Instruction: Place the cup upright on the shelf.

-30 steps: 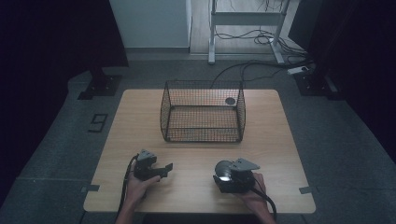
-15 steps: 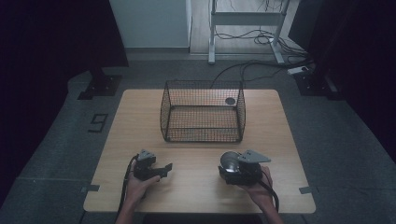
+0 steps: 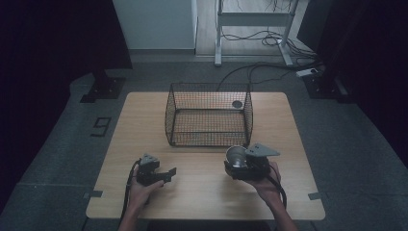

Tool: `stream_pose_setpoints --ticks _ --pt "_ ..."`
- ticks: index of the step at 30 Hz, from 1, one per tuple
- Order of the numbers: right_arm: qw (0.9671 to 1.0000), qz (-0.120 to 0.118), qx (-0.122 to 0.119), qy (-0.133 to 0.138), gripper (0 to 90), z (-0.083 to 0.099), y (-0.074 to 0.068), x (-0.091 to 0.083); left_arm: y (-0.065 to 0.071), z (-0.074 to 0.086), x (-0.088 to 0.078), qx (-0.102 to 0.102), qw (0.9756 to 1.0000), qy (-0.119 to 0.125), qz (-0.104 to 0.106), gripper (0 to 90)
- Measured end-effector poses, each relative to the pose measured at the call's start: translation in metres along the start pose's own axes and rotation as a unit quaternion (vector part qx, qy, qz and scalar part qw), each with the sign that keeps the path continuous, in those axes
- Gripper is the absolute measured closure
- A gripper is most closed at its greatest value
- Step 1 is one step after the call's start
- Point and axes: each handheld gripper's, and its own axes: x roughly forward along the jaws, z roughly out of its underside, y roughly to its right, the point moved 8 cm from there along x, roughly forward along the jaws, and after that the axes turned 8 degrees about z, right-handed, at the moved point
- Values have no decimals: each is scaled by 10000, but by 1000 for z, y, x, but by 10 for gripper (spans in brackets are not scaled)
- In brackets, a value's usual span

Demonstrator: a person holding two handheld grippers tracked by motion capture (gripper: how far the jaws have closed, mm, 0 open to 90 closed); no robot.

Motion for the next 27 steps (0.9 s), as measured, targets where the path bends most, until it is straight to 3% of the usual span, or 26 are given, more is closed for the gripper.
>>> stream_pose_setpoints --ticks 16,27 --pt "9998 -186 24 26 141 -47 7 14 -1 -1 -1 -38 10000 35 27 161" --pt "9997 -228 64 -76 141 -63 14 28 -3 0 -1 -48 10000 8 23 161"
